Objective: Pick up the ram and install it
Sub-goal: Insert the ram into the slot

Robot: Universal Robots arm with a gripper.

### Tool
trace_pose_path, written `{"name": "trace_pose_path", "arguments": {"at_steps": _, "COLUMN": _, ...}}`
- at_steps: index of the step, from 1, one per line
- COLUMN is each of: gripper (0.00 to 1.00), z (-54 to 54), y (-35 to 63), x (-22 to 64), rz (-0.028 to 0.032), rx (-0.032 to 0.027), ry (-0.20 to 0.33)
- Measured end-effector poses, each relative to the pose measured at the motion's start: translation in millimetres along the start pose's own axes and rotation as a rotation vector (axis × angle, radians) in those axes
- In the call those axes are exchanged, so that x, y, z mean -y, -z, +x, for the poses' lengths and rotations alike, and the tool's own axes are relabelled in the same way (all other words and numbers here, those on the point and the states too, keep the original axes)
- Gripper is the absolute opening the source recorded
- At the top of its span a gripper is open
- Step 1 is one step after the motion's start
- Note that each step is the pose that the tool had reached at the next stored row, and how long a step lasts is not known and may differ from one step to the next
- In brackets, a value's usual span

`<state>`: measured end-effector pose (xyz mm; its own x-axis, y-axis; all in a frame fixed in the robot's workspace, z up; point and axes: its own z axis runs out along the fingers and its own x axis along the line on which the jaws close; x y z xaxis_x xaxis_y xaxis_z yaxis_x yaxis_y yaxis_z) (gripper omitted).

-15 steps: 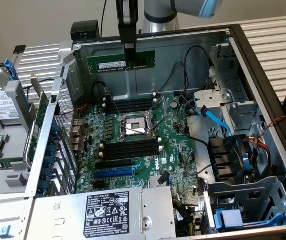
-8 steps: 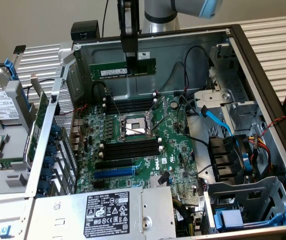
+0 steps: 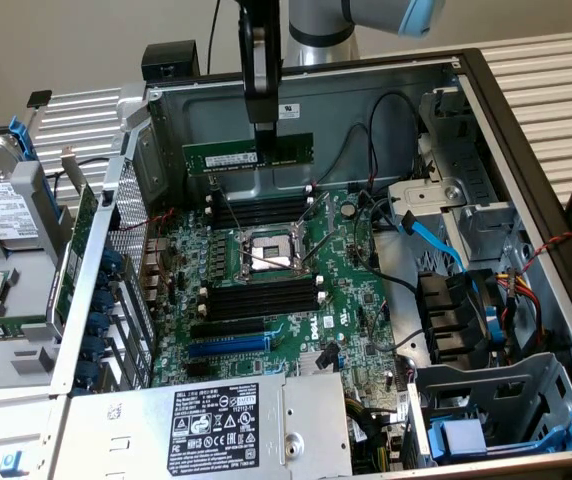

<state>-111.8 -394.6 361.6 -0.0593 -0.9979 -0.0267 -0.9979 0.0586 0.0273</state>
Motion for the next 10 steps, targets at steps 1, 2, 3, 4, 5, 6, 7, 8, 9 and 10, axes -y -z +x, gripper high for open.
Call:
{"name": "trace_pose_path", "arguments": {"at_steps": 1, "gripper": 0.12, "z": 0.5, "y": -1.7, "x": 0.2, "rz": 0.0, "rx": 0.0003, "ry": 0.0}}
{"name": "trace_pose_path", "arguments": {"at_steps": 2, "gripper": 0.12, "z": 1.1, "y": -3.5, "x": 0.3, "rz": 0.0, "rx": 0.0007, "ry": 0.0}}
{"name": "trace_pose_path", "arguments": {"at_steps": 3, "gripper": 0.12, "z": 1.9, "y": -5.3, "x": 0.5, "rz": 0.0, "rx": 0.0013, "ry": 0.0}}
{"name": "trace_pose_path", "arguments": {"at_steps": 4, "gripper": 0.12, "z": 3.0, "y": -7.1, "x": 0.8, "rz": -0.0001, "rx": 0.002, "ry": 0.0}}
{"name": "trace_pose_path", "arguments": {"at_steps": 5, "gripper": 0.12, "z": 3.7, "y": -8.9, "x": 0.9, "rz": -0.0001, "rx": 0.0025, "ry": 0.0}}
{"name": "trace_pose_path", "arguments": {"at_steps": 6, "gripper": 0.12, "z": 4.3, "y": -10.7, "x": 1.0, "rz": -0.0001, "rx": 0.0031, "ry": 0.0}}
{"name": "trace_pose_path", "arguments": {"at_steps": 7, "gripper": 0.12, "z": 4.9, "y": -12.6, "x": 1.1, "rz": -0.0001, "rx": 0.0037, "ry": 0.0}}
{"name": "trace_pose_path", "arguments": {"at_steps": 8, "gripper": 0.12, "z": 5.1, "y": -14.4, "x": 1.1, "rz": -0.0001, "rx": 0.004, "ry": -0.001}}
{"name": "trace_pose_path", "arguments": {"at_steps": 9, "gripper": 0.12, "z": 5.6, "y": -16.0, "x": 1.3, "rz": -0.0002, "rx": 0.0042, "ry": 0.0}}
{"name": "trace_pose_path", "arguments": {"at_steps": 10, "gripper": 0.12, "z": 6.5, "y": -17.9, "x": 1.4, "rz": -0.0003, "rx": 0.0047, "ry": 0.0}}
